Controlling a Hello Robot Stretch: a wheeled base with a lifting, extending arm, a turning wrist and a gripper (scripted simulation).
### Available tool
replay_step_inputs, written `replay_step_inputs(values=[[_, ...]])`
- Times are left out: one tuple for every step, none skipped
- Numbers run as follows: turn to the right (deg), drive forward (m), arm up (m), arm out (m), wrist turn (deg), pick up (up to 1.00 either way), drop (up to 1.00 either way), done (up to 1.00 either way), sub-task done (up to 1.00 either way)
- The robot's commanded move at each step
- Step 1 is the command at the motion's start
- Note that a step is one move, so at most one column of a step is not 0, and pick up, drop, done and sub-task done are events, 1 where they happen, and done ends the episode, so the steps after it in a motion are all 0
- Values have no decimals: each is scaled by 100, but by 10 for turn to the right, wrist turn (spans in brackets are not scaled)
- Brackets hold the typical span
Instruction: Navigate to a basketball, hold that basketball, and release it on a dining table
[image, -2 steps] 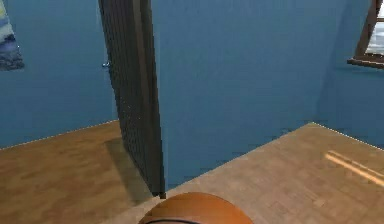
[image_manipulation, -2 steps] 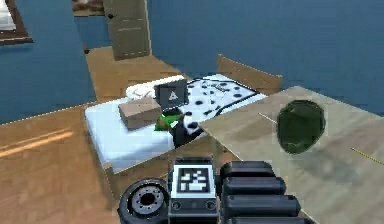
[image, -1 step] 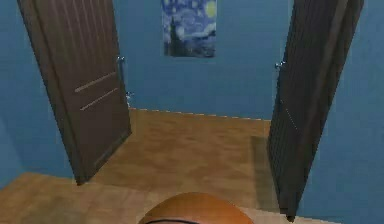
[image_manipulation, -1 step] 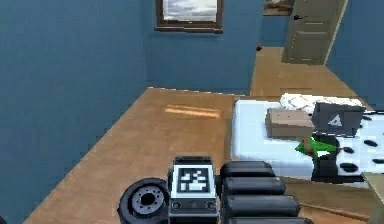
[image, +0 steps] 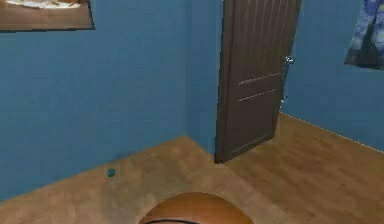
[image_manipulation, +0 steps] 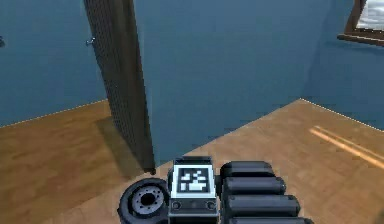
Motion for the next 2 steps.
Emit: replay_step_inputs(values=[[-450,0,0,0,0,0,0,0,0],[-210,0,0,0,0,0,0,0,0]])
